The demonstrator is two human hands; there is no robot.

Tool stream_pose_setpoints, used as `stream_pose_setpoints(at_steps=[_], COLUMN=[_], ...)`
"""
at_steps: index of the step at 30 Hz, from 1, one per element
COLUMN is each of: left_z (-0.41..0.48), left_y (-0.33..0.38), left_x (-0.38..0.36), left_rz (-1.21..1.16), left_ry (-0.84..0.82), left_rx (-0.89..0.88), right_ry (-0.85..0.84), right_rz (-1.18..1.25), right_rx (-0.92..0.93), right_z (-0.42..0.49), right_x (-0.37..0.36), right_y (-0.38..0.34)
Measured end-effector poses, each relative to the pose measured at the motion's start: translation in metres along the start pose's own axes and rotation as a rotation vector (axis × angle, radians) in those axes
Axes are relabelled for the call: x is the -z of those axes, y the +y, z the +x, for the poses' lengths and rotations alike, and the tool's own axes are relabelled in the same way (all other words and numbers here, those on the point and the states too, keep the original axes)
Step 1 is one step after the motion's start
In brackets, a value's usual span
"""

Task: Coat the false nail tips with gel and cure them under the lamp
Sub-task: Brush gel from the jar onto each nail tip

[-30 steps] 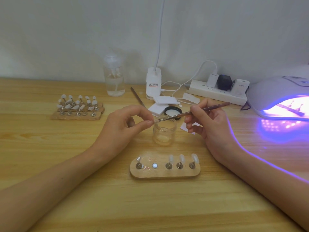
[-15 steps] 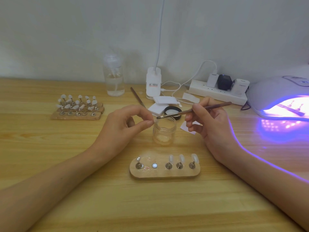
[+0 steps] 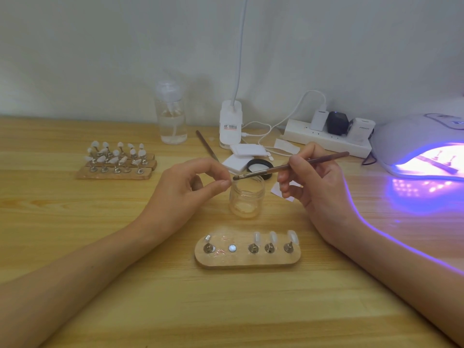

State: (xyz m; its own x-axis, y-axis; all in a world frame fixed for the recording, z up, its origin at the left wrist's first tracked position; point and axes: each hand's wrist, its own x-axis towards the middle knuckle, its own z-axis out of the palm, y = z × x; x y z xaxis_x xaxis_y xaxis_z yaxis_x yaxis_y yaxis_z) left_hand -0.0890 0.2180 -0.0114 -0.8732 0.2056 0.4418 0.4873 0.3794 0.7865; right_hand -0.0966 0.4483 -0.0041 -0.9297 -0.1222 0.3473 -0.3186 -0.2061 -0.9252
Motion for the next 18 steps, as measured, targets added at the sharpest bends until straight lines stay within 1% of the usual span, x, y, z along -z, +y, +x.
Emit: stream_pose_setpoints(at_steps=[3, 9, 13, 18], left_z=[0.0, 0.0, 0.0, -0.0001], left_y=[-0.0004, -0.0011, -0.0008, -0.0007], left_x=[0.0, 0.0007, 0.0007, 0.0004], left_rz=[-0.018, -0.032, -0.039, -0.046], left_ry=[-0.003, -0.005, -0.011, -0.01], left_rx=[0.013, 0.028, 0.036, 0.041], right_ry=[-0.004, 0.08, 0.044, 0.014], right_rz=[-0.032, -0.072, -0.021, -0.04], right_rx=[-0.002, -0.004, 0.028, 0.029], right_z=[-0.0005, 0.0005, 0.0006, -0.0004], right_x=[-0.0018, 0.0025, -0.0002, -0.0022], right_y=[-0.0008, 0.0009, -0.0016, -0.0008])
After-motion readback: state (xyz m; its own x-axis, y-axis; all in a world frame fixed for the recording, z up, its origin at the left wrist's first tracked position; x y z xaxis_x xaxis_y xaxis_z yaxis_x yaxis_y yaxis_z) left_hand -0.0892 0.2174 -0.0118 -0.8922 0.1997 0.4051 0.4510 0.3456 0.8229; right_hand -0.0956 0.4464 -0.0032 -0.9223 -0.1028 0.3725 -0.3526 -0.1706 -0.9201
